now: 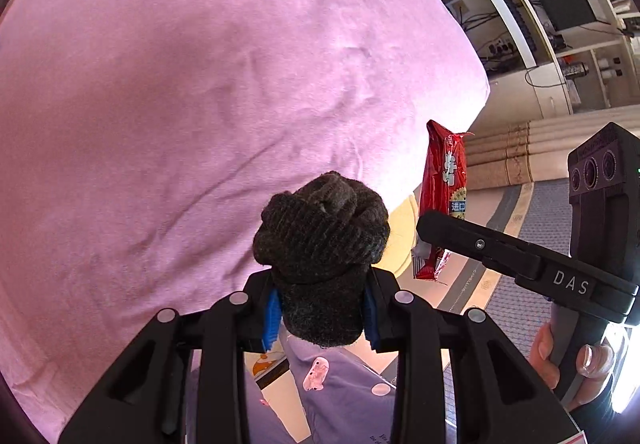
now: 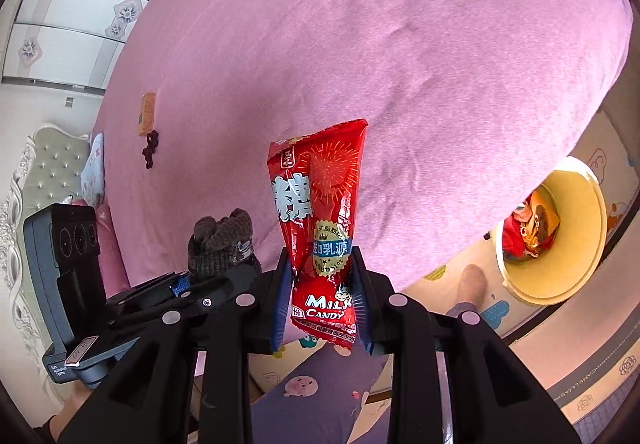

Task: Collect trash
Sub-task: 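Carry the candy bag and grey sock to the yellow basin and release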

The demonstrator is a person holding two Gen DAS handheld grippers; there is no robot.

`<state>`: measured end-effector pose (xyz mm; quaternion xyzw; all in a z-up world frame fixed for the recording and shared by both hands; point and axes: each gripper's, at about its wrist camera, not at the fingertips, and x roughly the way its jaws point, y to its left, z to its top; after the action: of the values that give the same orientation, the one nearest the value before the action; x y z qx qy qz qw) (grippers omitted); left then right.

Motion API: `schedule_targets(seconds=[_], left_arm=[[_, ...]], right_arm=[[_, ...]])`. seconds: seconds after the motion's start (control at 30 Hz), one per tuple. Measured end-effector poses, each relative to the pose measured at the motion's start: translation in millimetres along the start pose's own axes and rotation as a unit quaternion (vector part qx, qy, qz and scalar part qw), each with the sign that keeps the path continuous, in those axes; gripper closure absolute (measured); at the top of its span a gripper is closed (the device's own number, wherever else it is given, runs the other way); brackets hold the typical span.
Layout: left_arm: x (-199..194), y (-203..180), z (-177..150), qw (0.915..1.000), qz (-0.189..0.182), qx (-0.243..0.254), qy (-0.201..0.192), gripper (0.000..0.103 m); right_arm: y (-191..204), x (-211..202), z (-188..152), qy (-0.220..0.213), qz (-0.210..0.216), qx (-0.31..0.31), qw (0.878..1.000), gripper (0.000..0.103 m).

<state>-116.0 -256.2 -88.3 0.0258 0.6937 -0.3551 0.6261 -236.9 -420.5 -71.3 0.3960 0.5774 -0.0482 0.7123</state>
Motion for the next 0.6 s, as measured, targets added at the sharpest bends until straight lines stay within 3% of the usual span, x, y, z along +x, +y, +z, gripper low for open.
schedule_targets(seconds=[0.3,0.6], left_arm=[[69.9,-113.2,-0.3,0.9952,0.001,0.079,0.058,0.07],[138.6,-198.7,-2.5,0.983,0.002,0.147,0.11,0.07]], right_arm=[[-115.0,-60.0,-11.6,-0.041,-0.005,0.079,0.996,0.076],[-208.5,-93.5,-33.7,-0.067,-0.009,0.16,0.985,0.075]])
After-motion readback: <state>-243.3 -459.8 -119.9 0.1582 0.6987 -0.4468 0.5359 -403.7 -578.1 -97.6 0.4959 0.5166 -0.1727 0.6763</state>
